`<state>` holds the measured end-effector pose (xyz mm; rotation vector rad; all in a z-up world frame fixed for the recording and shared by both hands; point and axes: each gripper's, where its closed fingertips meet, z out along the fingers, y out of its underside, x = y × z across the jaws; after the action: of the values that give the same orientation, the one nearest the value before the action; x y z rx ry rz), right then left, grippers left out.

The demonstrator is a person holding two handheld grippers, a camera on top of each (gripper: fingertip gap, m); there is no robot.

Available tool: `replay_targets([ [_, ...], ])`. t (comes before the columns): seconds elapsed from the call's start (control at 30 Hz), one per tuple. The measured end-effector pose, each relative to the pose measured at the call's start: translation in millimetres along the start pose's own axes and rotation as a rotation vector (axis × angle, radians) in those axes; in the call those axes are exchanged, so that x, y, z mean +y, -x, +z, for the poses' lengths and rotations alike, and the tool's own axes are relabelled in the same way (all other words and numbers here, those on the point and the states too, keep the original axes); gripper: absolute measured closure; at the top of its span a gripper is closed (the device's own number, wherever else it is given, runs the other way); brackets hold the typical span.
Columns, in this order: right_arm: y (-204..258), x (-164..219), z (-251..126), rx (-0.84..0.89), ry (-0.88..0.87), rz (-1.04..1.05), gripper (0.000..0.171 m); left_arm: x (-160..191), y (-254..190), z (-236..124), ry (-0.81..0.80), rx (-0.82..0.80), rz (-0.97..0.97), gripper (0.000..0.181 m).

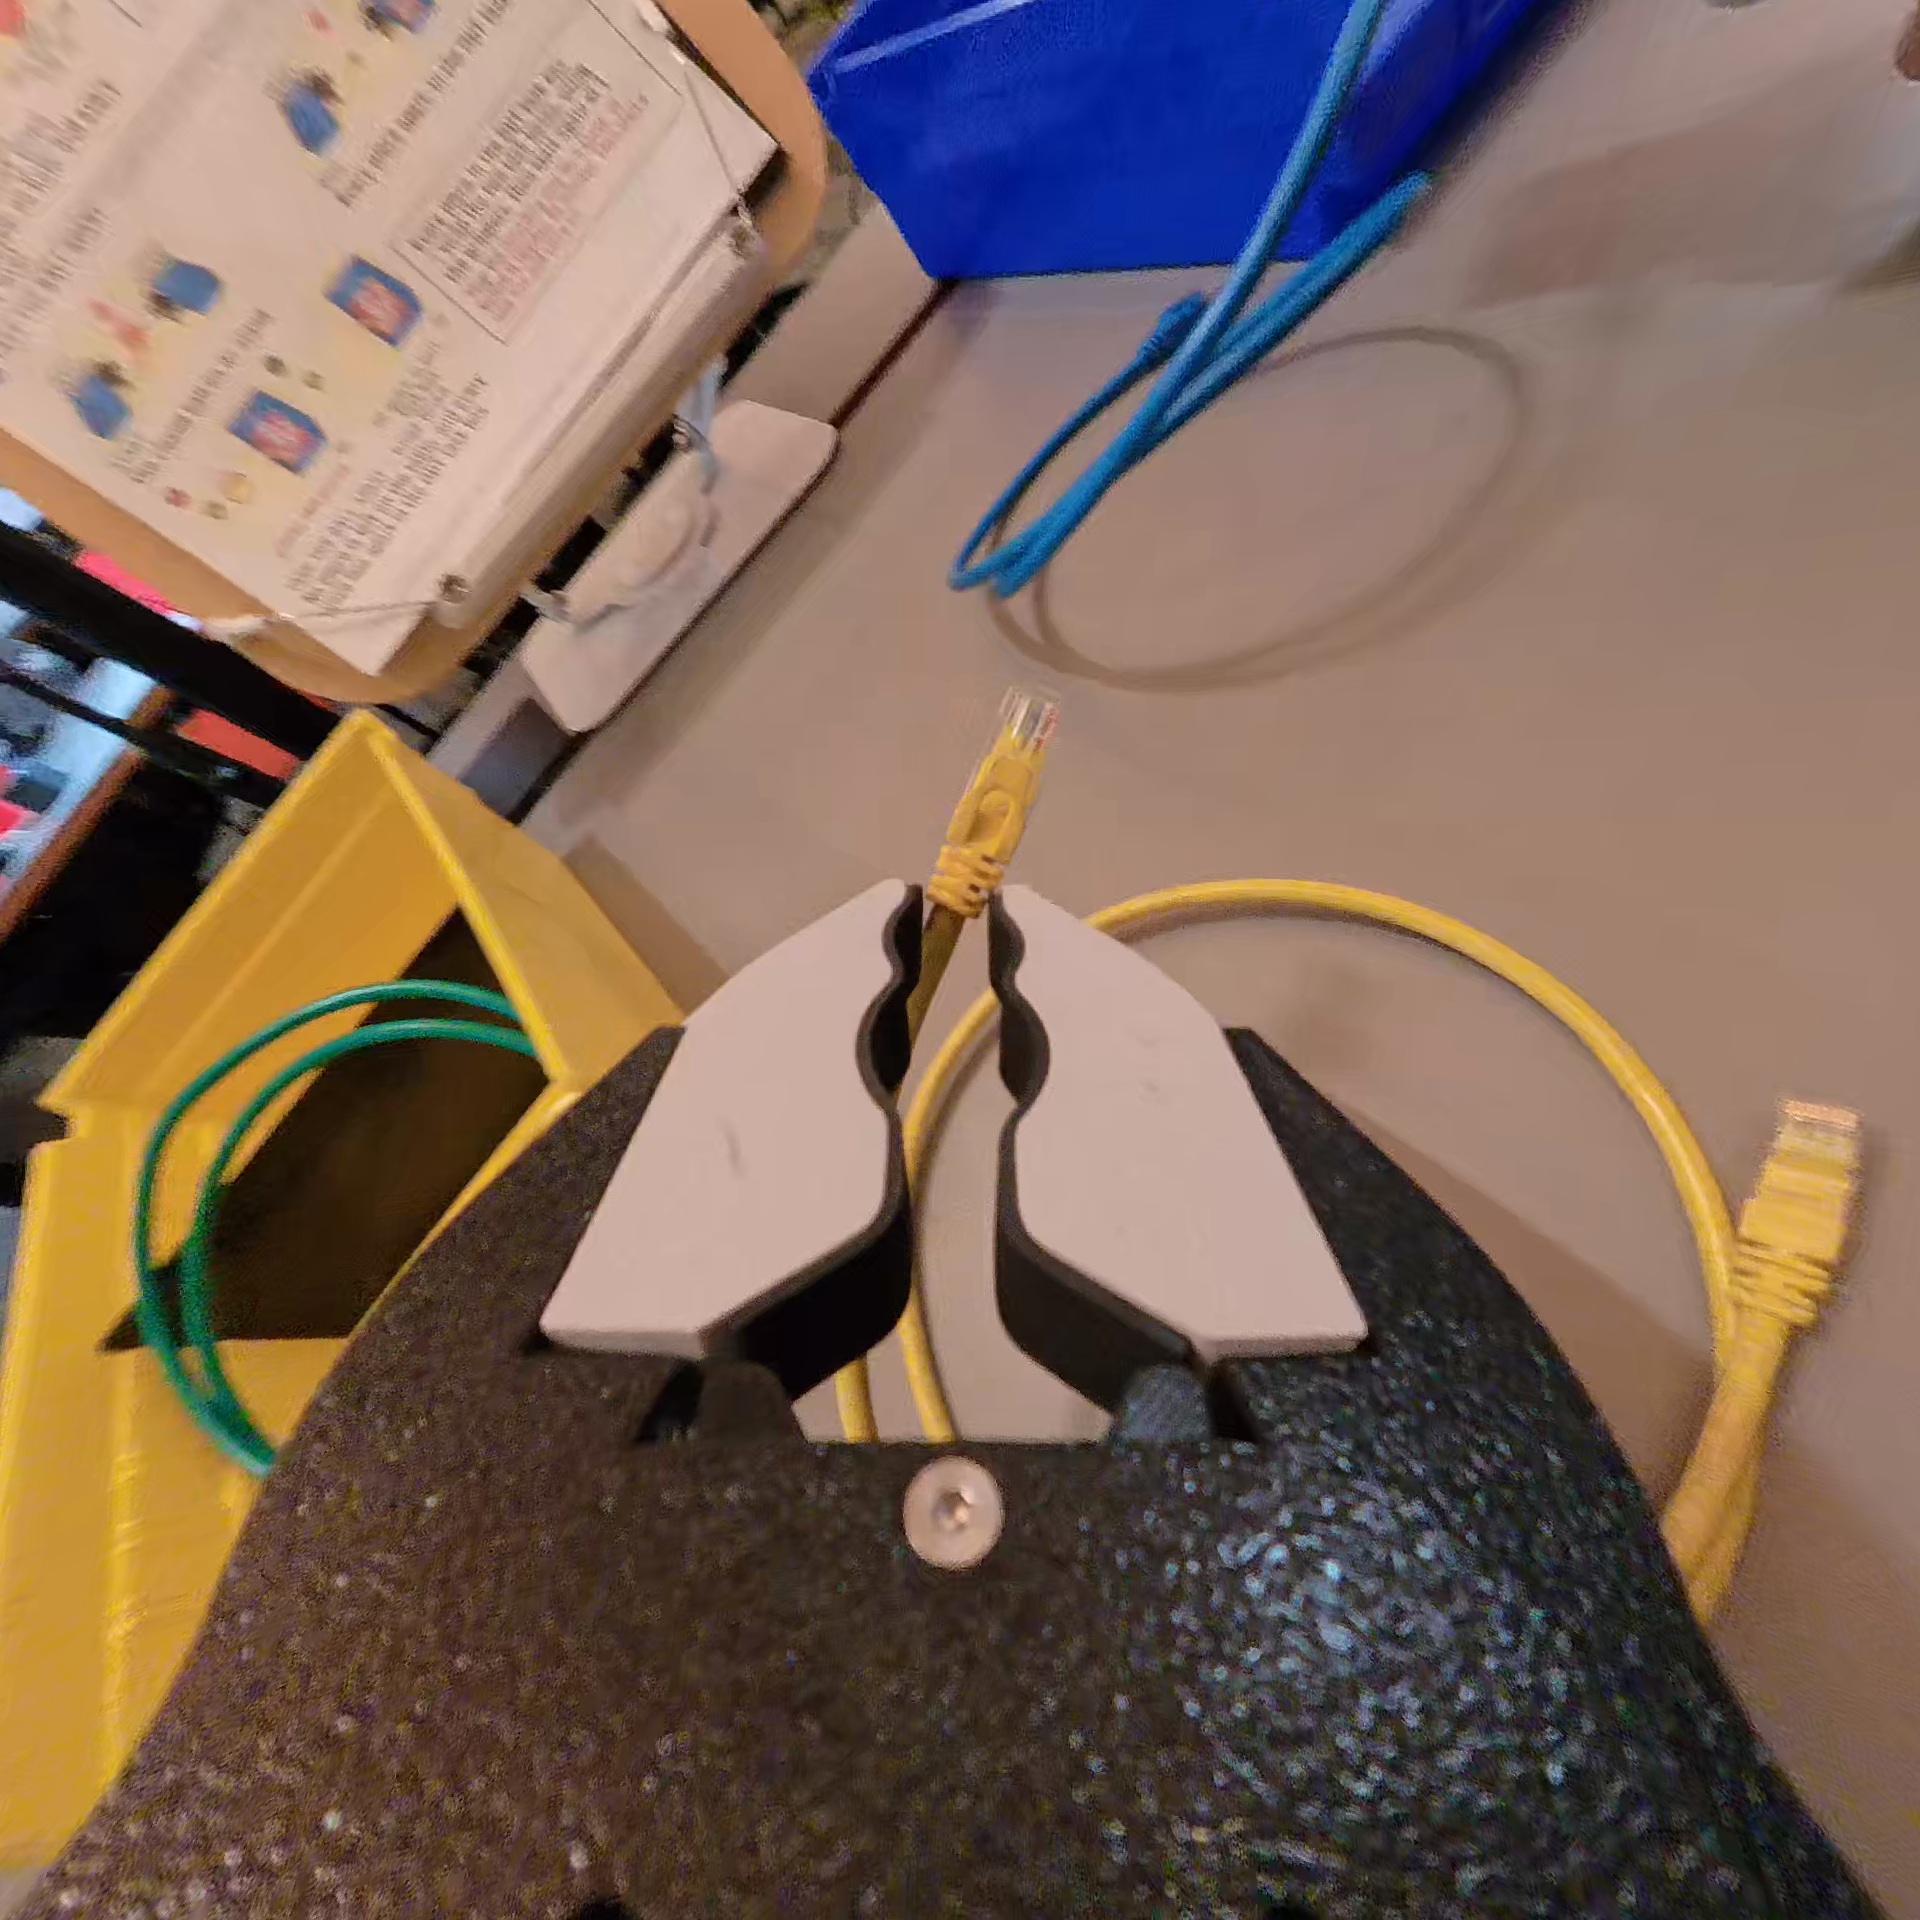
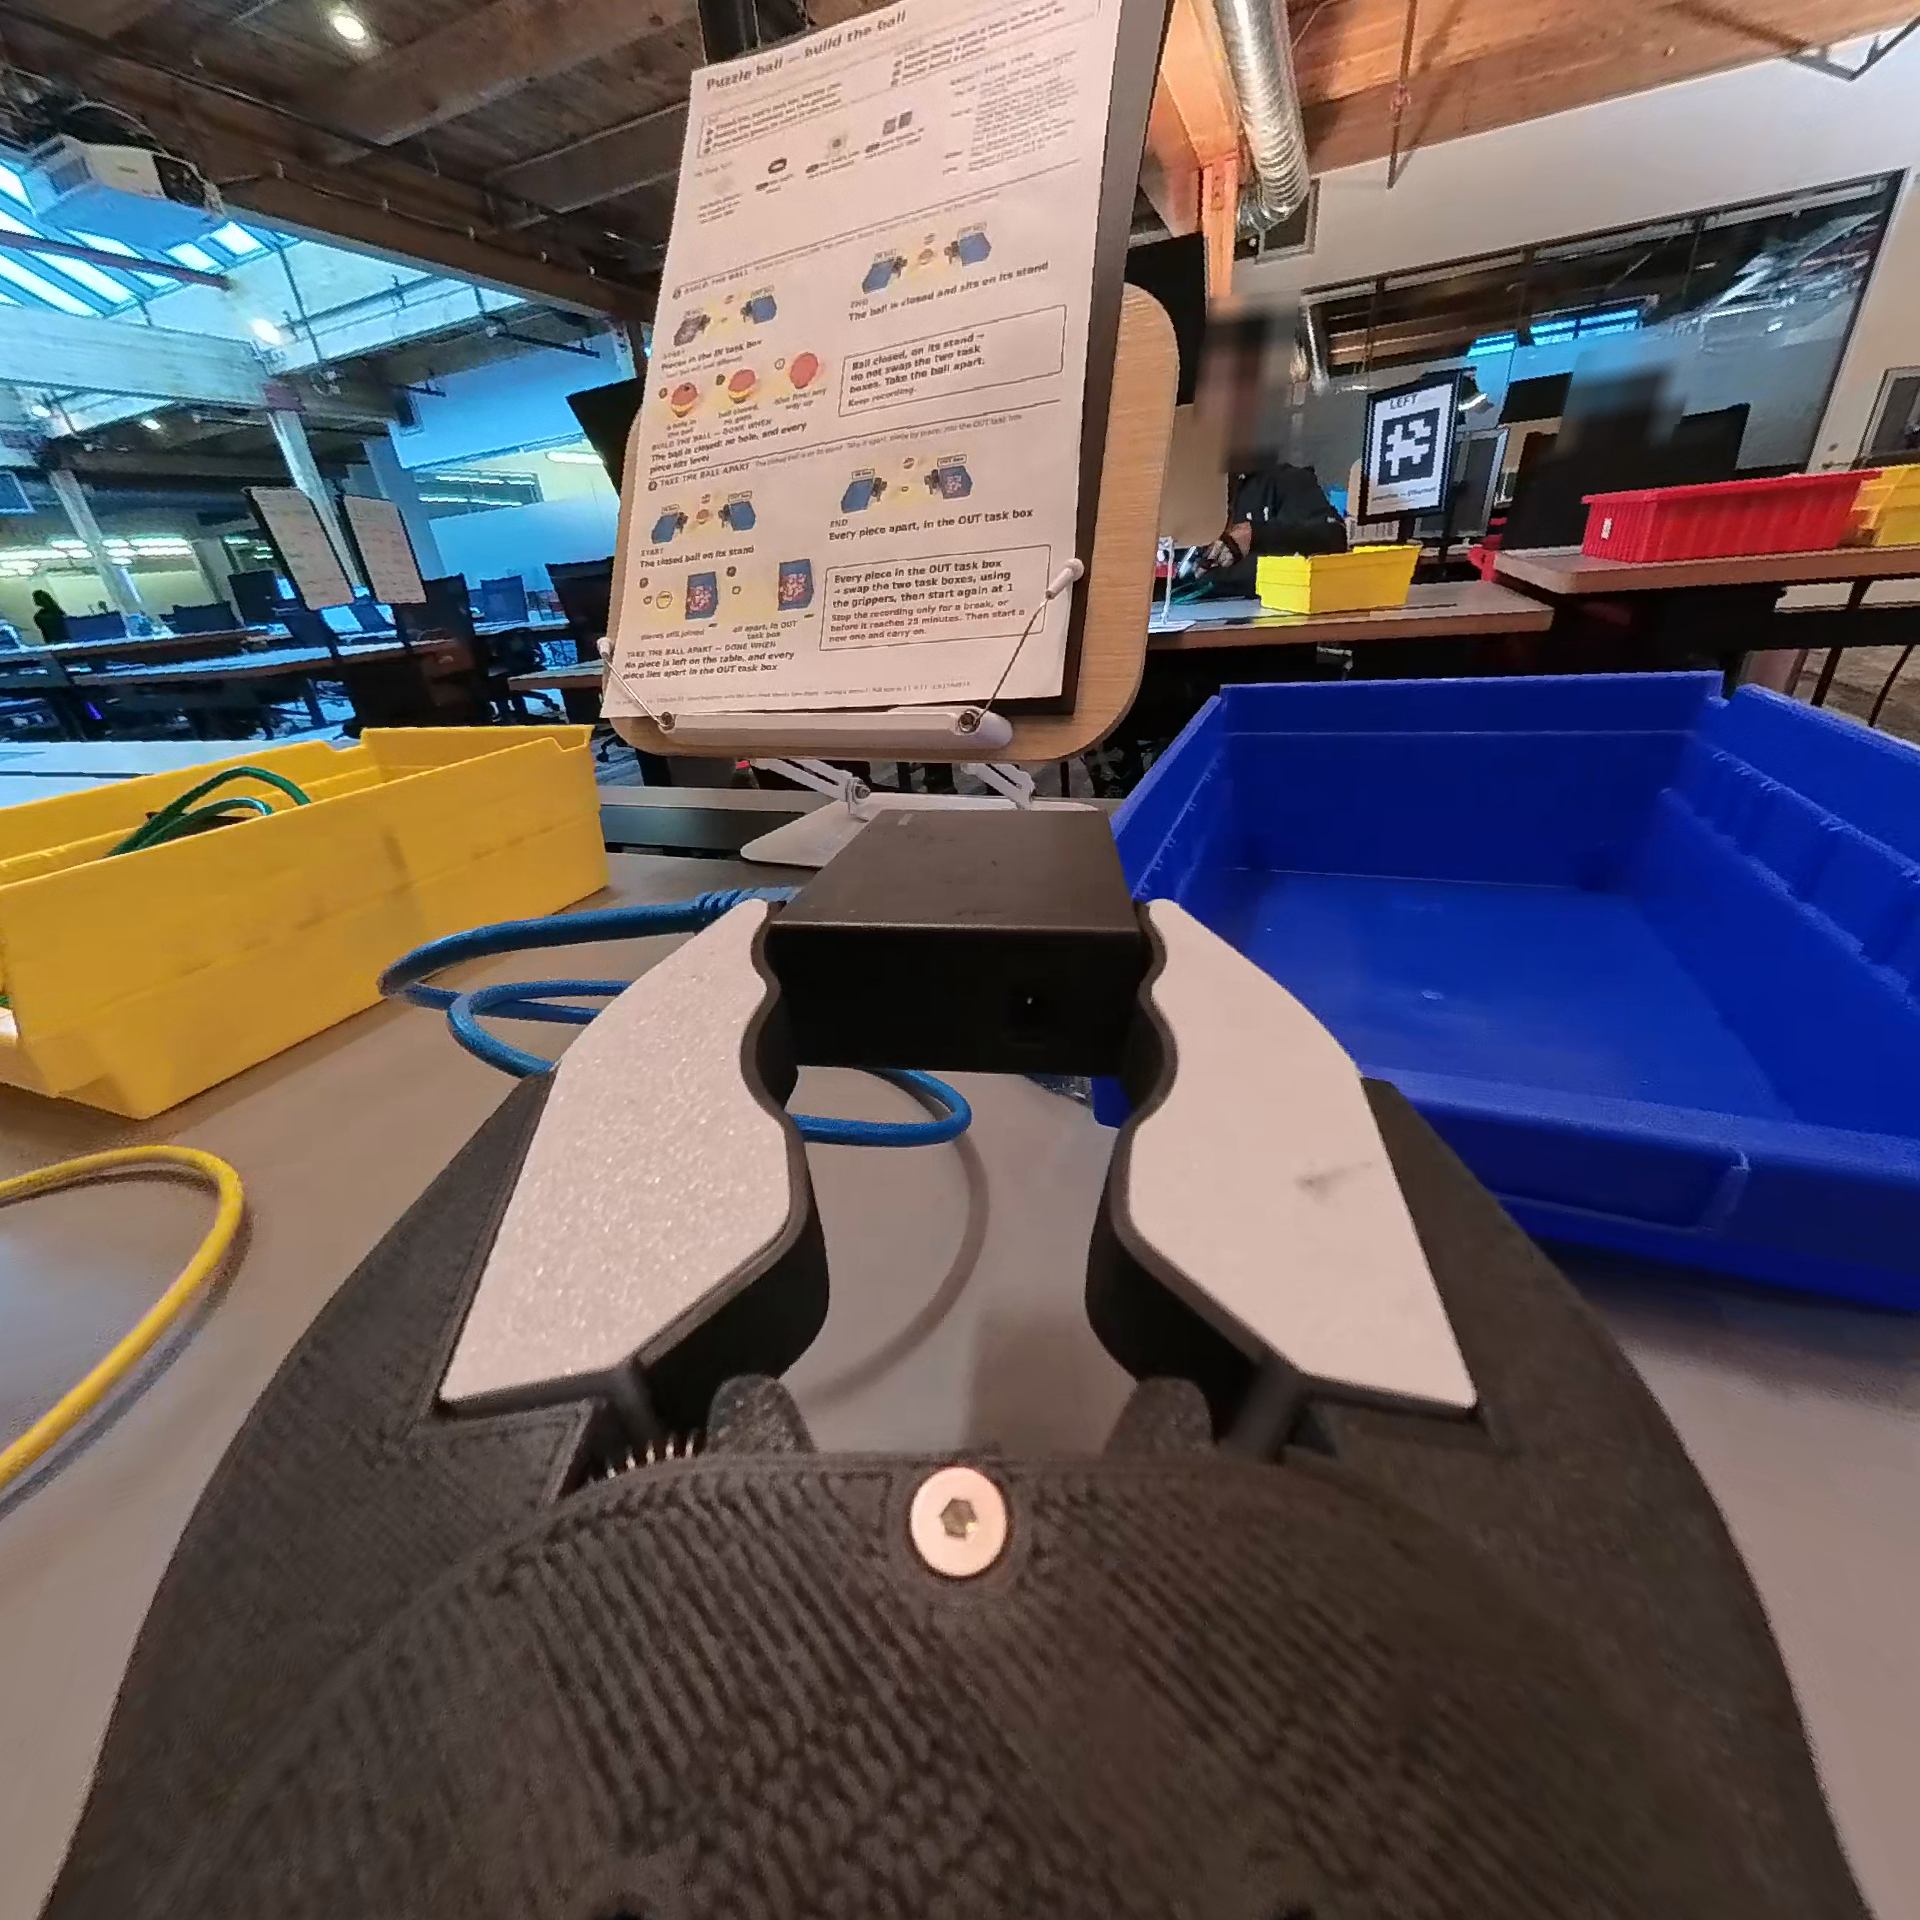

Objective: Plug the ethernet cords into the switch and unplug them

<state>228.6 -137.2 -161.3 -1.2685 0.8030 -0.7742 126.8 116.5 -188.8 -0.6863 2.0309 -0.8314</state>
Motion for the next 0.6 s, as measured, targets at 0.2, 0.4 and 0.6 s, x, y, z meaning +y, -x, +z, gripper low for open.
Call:
replay_targets([
  [0.2, 2.4, 1.1, 0.9, -0.009, 0.007, -0.012, 0.109, 2.8, -29.6, -5.1, 0.026, 0.234, -0.045, 0.142],
  [0.4, 4.2, 1.4, 1.7, -0.016, 0.009, -0.018, 0.109, 27.0, -111.0, -56.9, 0.142, 0.735, -0.002, 0.155],
  [0.6, 18.5, -0.6, 1.3, -0.092, -0.015, -0.034, 0.109, 54.2, -138.2, -50.3, 0.202, 0.749, -0.014, 0.158],
])
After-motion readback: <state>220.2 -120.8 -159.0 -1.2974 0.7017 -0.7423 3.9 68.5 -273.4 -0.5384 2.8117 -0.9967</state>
